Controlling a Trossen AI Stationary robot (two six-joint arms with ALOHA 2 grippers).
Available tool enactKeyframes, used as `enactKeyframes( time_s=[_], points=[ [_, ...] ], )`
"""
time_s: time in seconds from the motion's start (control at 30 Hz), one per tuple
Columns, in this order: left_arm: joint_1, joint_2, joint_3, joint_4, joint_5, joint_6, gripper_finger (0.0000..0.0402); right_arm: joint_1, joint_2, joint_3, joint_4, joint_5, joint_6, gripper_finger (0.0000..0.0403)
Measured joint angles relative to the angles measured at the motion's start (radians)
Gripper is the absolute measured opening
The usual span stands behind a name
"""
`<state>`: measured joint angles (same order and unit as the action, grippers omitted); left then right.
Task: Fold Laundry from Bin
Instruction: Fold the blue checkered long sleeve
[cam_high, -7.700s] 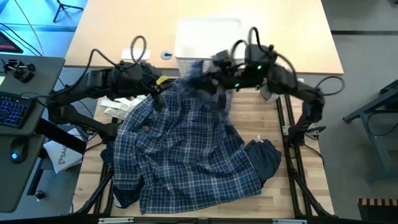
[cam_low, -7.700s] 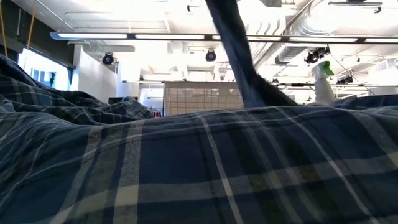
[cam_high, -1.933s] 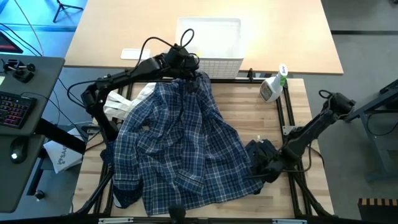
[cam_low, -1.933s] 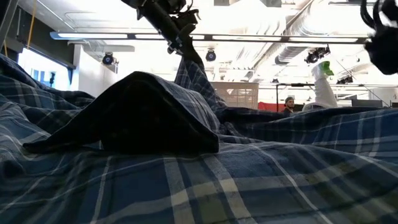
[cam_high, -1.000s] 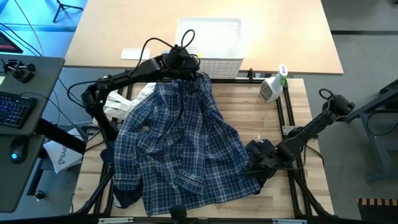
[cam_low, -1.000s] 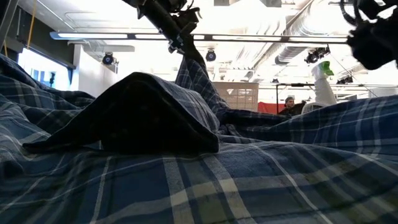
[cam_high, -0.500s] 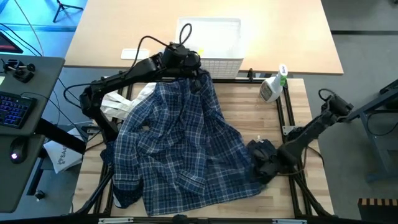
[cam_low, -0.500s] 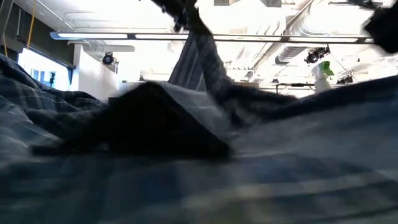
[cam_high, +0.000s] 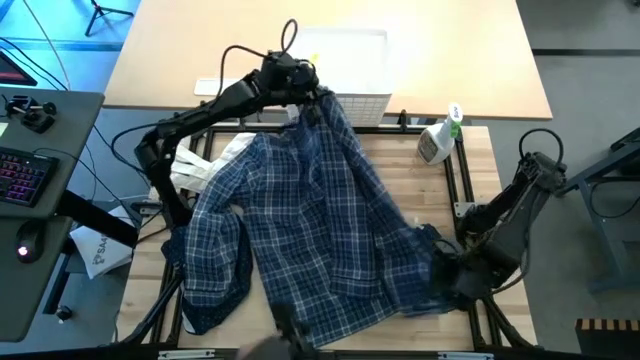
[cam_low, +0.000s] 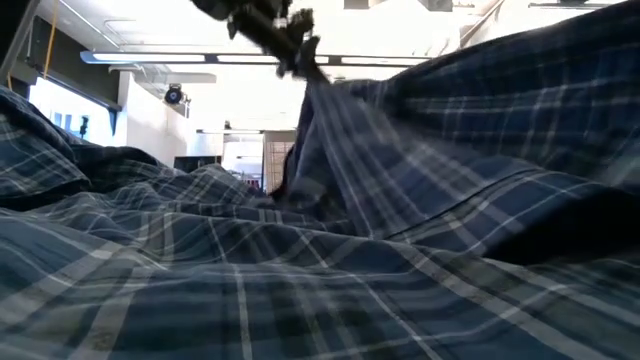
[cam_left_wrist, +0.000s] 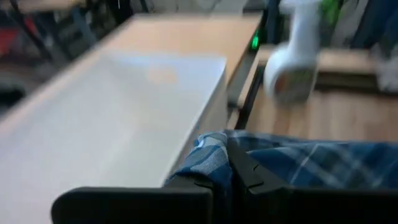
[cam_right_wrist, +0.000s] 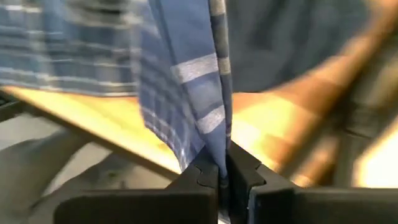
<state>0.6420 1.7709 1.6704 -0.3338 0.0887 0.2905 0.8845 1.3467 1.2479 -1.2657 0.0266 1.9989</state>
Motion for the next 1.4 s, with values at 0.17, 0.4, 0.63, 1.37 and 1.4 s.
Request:
enactKeyframes(
  time_s=[0.17, 0.4, 0.63, 1.37, 1.4],
  points=[
    [0.057, 0.016, -0.121, -0.047, 0.012, 0.000, 0.0000, -0.049, 0.097, -0.051, 0.252, 0.014, -0.116, 0.0001],
    [0.082, 0.010, -0.242, -0.156, -0.044, 0.081, 0.0000, -0.120, 0.291, -0.053, 0.432, -0.055, -0.287, 0.0000],
    [0.073, -0.045, -0.243, -0.341, -0.218, 0.104, 0.0000, -0.170, 0.369, -0.053, 0.620, -0.087, -0.387, 0.0000],
    [0.104, -0.136, -0.440, -0.273, -0.460, 0.070, 0.0000, -0.230, 0.375, -0.053, 0.789, 0.115, -0.625, 0.0020],
    [0.099, -0.160, -0.440, -0.273, -0.470, 0.077, 0.0000, -0.237, 0.375, -0.053, 0.809, 0.104, -0.637, 0.0025]
  ],
)
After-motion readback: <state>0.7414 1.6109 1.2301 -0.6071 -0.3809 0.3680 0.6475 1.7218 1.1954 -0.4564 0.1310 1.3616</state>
